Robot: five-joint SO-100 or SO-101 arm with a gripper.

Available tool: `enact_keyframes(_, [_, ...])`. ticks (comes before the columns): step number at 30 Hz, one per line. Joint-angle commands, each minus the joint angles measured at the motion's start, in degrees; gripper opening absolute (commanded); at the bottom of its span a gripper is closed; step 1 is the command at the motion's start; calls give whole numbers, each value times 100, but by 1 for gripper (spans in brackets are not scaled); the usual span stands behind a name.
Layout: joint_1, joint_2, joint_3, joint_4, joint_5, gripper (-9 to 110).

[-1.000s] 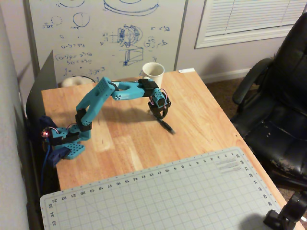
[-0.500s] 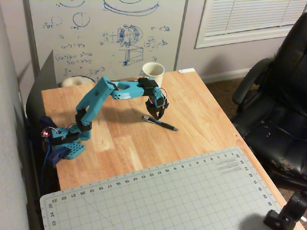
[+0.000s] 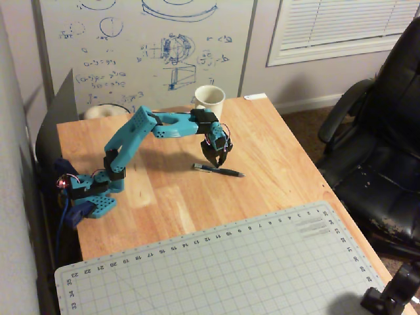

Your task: Touch the pen.

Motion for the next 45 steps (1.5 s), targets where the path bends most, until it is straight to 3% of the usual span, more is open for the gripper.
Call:
enact_keyframes(1, [44, 879, -492, 26, -18, 1])
enact_keyframes(45, [396, 800, -475, 26, -35, 1])
